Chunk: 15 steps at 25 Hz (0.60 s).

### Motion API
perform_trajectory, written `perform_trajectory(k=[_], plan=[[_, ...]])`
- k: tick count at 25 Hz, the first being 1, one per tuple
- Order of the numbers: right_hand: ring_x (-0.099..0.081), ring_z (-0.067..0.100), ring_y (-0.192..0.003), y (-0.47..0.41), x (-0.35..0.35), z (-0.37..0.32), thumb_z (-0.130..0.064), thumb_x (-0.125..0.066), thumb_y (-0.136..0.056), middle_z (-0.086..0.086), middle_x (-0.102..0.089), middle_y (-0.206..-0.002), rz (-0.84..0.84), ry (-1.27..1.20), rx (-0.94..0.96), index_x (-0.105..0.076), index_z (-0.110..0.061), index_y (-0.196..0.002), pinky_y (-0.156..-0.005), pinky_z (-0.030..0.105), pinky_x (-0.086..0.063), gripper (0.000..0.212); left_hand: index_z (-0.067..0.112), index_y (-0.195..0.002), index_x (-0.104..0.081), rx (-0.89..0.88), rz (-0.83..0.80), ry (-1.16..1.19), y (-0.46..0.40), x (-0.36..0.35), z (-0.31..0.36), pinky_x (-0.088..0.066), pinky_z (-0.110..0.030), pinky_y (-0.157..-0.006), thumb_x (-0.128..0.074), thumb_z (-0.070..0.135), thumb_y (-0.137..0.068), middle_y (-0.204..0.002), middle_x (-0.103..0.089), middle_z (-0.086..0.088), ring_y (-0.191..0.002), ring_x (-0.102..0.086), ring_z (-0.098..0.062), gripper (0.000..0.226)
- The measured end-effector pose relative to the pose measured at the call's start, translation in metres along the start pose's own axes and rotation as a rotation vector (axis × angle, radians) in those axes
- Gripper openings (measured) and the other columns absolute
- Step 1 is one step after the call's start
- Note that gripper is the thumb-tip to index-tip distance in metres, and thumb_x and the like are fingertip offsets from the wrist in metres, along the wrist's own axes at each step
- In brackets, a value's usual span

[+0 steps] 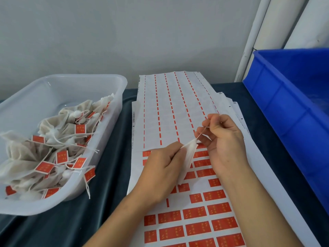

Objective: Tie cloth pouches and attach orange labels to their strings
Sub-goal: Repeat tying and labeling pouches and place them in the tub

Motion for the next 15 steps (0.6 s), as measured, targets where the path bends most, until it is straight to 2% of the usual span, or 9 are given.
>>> perform_trajectory(k=[5,9,12,15], plan=[[-0.070,0.017,-0.070,-0.004,0.009,-0.001,-0.019,-0.057,-0.103,0.003,-0.070,-0.081,0.034,-0.116,0.003,-0.073,-0.022,-0.086,-0.070,0.032,-0.061,0.023,0.031,-0.098,-0.065,-0.049,-0.087,-0.085,0.001,-0.009,0.008,-0.063,-0.034,-0.074,-0.039,0.044,-0.112,-0.095,-0.071,0.015,-0.087,-0.072,-0.009,0.032],[-0.072,0.020,-0.073,0.000,-0.008,-0.001,-0.031,-0.063,-0.088,0.003,-0.072,-0.085,-0.098,-0.109,0.023,-0.075,-0.026,-0.085,-0.072,0.036,-0.061,0.014,0.033,-0.101,-0.068,-0.033,-0.118,0.027,0.002,-0.005,0.009,-0.063,-0.030,-0.077,-0.054,0.044,-0.102,-0.096,-0.072,0.014,-0.089,-0.072,-0.012,0.018],[-0.074,0.024,-0.078,0.003,-0.019,0.004,-0.032,-0.062,-0.089,0.006,-0.073,-0.090,-0.192,-0.094,0.022,-0.076,-0.025,-0.091,-0.074,0.038,-0.061,0.016,0.034,-0.106,-0.068,-0.023,-0.110,0.099,0.001,-0.002,0.011,-0.064,-0.029,-0.078,-0.069,0.051,-0.086,-0.098,-0.073,0.014,-0.092,-0.074,-0.014,0.026],[-0.075,0.025,-0.082,0.004,-0.022,0.006,-0.032,-0.061,-0.090,0.006,-0.074,-0.090,-0.222,-0.153,0.003,-0.077,-0.026,-0.090,-0.074,0.037,-0.061,0.017,0.026,-0.106,-0.067,-0.031,-0.096,0.170,0.000,0.000,0.014,-0.065,-0.034,-0.079,-0.074,0.035,-0.096,-0.098,-0.076,0.006,-0.091,-0.076,-0.018,0.015]])
Point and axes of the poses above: each hand's wrist, its own y-axis away from the middle knuckle, its own x-axis out of the back of the hand, z = x × y, the point moved 10 cm from there along -y, towards the middle knuckle
